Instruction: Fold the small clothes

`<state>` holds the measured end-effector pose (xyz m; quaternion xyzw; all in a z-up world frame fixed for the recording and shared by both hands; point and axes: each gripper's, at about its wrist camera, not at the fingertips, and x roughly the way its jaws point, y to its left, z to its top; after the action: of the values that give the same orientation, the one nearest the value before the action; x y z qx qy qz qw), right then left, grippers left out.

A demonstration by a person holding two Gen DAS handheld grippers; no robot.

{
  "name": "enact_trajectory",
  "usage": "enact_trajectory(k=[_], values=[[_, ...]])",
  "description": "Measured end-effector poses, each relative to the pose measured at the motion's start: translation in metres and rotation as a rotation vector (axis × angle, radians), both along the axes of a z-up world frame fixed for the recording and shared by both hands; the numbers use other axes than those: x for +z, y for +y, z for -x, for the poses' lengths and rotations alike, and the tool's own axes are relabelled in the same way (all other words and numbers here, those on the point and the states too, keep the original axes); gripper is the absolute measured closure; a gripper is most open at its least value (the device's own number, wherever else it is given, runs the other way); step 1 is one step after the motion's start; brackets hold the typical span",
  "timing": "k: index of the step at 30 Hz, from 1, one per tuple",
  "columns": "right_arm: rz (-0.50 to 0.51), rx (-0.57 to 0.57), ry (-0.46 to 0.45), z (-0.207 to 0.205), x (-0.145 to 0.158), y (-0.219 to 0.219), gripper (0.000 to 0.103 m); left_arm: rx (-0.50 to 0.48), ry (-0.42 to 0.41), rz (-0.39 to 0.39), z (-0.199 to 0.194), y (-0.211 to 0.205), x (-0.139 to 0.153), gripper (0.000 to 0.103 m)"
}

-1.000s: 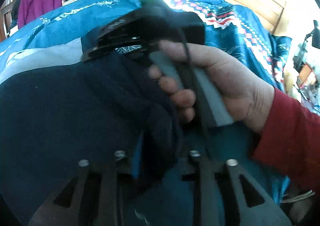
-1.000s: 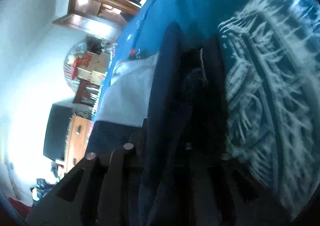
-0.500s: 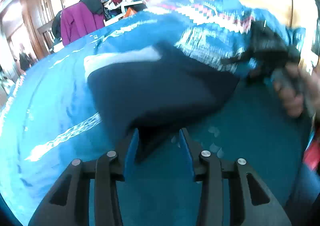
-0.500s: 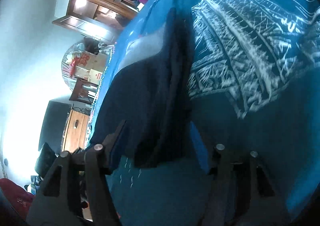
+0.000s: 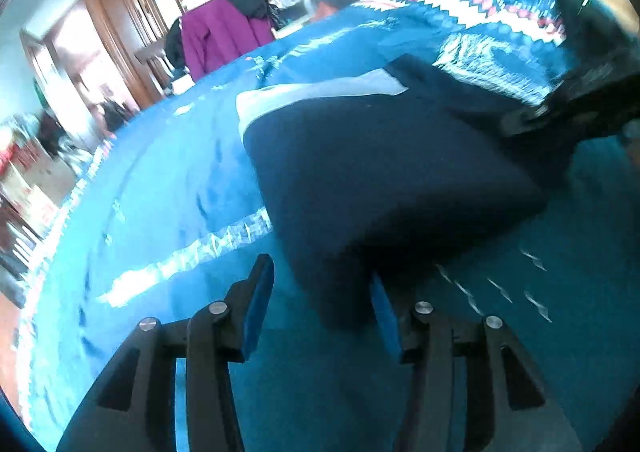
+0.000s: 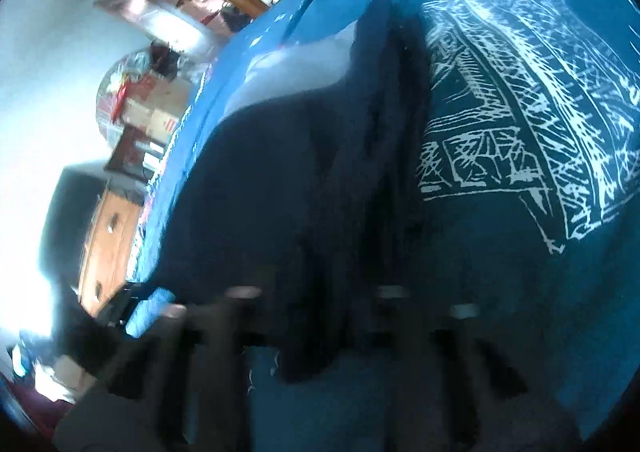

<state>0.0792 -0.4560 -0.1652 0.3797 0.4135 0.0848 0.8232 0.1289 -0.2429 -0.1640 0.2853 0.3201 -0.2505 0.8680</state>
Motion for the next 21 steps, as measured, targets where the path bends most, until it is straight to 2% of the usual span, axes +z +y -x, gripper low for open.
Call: enact_trajectory(k=[3, 4, 5, 6, 8, 10, 11, 14, 16, 18, 19, 20, 21], values=[[-0.007, -0.005, -0.034, 0.003, 0.011, -0.001, 0.09, 0.004, -0.059, -0.066, -0.005, -0.015, -0.01, 0.052], [-0.007, -0.003, -0.044, 0.003, 0.015, -0.001, 0.091, 0.012, -0.055, -0.068, -0.008, -0.014, -0.01, 0.059], [-0.005, -0.002, -0.051, 0.003, 0.017, -0.003, 0.091, 0.033, -0.044, -0.071, -0.012, -0.009, -0.01, 0.071], [-0.001, -0.006, -0.064, 0.002, 0.018, -0.006, 0.093, 0.071, -0.048, -0.083, -0.017, -0.001, -0.01, 0.072], [-0.002, -0.041, -0.016, 0.0, -0.002, -0.017, 0.095, 0.12, -0.003, -0.075, -0.033, 0.024, -0.018, 0.058], [-0.116, -0.039, 0.051, -0.002, -0.04, -0.027, 0.097, 0.111, 0.031, -0.07, -0.038, 0.031, -0.026, 0.058], [-0.089, -0.018, 0.056, -0.002, -0.044, -0.021, 0.097, 0.104, 0.025, -0.077, -0.037, 0.029, -0.027, 0.063], [-0.055, -0.013, 0.033, 0.002, -0.031, -0.02, 0.096, 0.074, 0.011, -0.062, -0.029, 0.026, -0.021, 0.073], [-0.052, -0.007, 0.008, 0.004, -0.019, -0.02, 0.096, 0.049, -0.028, -0.04, -0.021, 0.026, -0.01, 0.073], [-0.055, 0.018, -0.029, 0.002, -0.008, -0.015, 0.096, 0.07, -0.009, -0.009, -0.024, 0.033, -0.007, 0.068], [-0.051, 0.026, -0.028, -0.001, -0.011, -0.014, 0.096, 0.094, 0.032, -0.003, -0.033, 0.037, -0.012, 0.061], [-0.044, 0.015, 0.014, -0.004, -0.025, -0.017, 0.096, 0.102, 0.067, -0.012, -0.039, 0.04, -0.02, 0.056], [-0.052, 0.007, 0.049, -0.003, -0.041, -0.021, 0.098, 0.095, 0.082, -0.023, -0.041, 0.041, -0.027, 0.056]])
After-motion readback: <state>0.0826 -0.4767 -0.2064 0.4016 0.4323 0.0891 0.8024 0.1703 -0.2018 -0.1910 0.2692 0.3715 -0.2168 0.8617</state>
